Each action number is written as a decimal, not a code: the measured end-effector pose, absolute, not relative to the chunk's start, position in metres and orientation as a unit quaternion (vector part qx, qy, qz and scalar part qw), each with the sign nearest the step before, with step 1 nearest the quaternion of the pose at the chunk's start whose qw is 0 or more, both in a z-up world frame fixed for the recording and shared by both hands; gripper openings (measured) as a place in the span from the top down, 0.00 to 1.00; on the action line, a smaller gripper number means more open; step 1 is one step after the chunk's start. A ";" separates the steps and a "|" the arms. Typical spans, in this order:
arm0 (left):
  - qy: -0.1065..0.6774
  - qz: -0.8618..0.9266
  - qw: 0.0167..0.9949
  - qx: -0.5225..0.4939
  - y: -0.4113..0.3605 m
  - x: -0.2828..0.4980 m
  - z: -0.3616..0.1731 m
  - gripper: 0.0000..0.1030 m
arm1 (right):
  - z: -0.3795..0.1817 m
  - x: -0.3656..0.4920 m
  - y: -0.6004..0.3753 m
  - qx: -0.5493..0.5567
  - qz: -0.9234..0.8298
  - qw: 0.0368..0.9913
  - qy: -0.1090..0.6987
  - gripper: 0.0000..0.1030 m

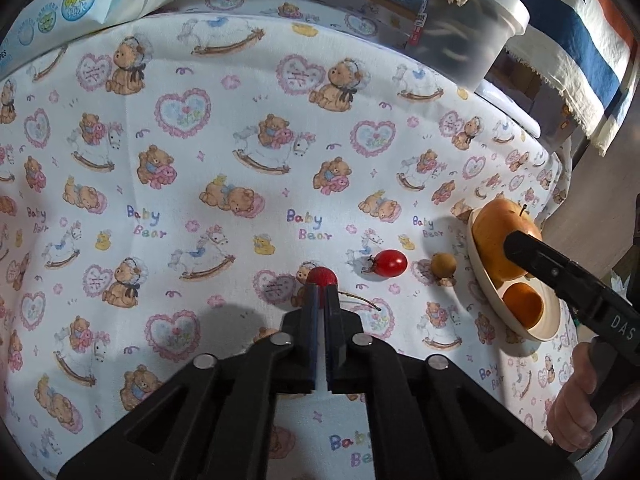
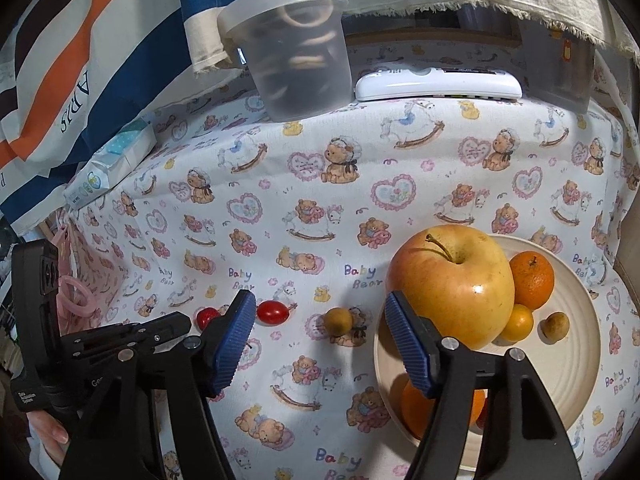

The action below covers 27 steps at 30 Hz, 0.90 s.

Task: Organize fruits
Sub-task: 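Move the left tool down to a red cherry on the cloth, then grasp the red cherry with the left tool while the right tool closes on a small tan fruit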

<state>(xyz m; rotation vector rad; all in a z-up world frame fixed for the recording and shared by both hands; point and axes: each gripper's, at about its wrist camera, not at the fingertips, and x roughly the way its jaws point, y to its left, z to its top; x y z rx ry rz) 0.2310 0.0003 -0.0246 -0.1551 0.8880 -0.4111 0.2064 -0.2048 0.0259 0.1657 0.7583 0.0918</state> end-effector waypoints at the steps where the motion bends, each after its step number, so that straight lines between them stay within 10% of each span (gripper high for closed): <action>1: 0.424 -0.197 0.882 -0.068 -0.001 0.231 -0.024 0.85 | 0.026 0.206 -0.205 0.080 0.045 0.925 0.369 0.32; 8: 0.416 -0.179 0.891 -0.031 -0.012 0.234 -0.025 0.68 | 0.027 0.206 -0.204 0.081 0.046 0.925 0.369 0.32; 27: 0.464 -0.209 0.859 -0.047 -0.019 0.258 -0.046 0.79 | 0.024 0.209 -0.208 0.091 0.049 0.920 0.378 0.32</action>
